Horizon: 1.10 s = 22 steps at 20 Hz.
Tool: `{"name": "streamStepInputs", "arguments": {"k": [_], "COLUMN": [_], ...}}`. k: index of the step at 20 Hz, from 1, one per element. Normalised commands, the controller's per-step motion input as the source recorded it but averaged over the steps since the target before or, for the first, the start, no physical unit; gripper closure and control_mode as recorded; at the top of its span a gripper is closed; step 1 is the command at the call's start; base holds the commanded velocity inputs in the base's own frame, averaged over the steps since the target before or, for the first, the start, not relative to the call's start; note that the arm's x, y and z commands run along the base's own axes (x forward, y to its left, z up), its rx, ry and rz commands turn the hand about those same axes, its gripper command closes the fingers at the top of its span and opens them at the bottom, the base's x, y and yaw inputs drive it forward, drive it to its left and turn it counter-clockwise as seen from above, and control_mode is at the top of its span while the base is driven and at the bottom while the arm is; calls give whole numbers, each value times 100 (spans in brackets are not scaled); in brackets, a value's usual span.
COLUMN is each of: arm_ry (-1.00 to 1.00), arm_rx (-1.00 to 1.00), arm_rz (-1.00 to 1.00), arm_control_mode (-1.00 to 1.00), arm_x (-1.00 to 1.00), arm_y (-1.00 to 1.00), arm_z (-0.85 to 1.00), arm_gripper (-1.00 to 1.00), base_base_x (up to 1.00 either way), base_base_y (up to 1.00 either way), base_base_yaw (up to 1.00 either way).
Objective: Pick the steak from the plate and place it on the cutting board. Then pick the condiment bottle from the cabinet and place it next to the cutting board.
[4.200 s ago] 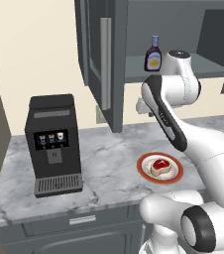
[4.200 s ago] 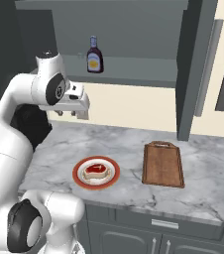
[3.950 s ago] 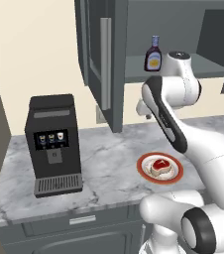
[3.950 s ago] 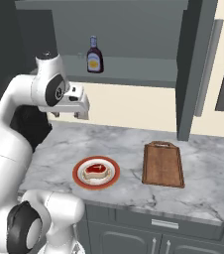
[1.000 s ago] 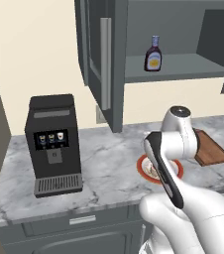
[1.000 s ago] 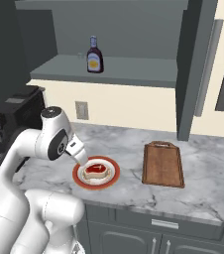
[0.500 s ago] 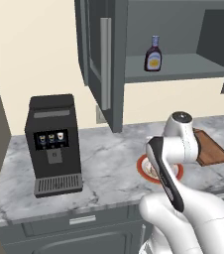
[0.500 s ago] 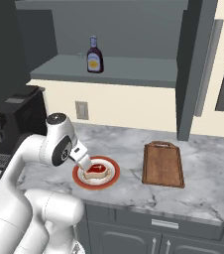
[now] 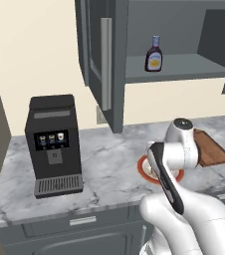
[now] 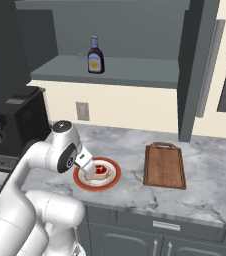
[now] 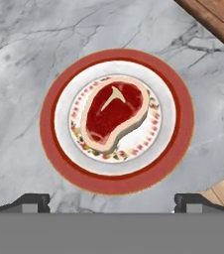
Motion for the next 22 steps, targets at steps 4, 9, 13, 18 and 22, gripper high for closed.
{"name": "streamStepInputs", "arguments": {"k": [4,9,13,18,22], "arm_ry": [0,0,0,0,0], "arm_rx": [0,0,0,0,0], "arm_rz": [0,0,0,0,0], "arm_control_mode": [-100,-100,-100,-100,-100], "arm_x": [22,25,22,13,2], "arm_y": [-1,0,0,0,0], "arm_z": [-21,-22,-19,-23,-31], "arm_gripper": [-100,-100,-100,-100,-100], "base_base_x": [0,0,0,0,0], "base_base_y": [0,0,0,0,0], "base_base_yaw": [0,0,0,0,0]}}
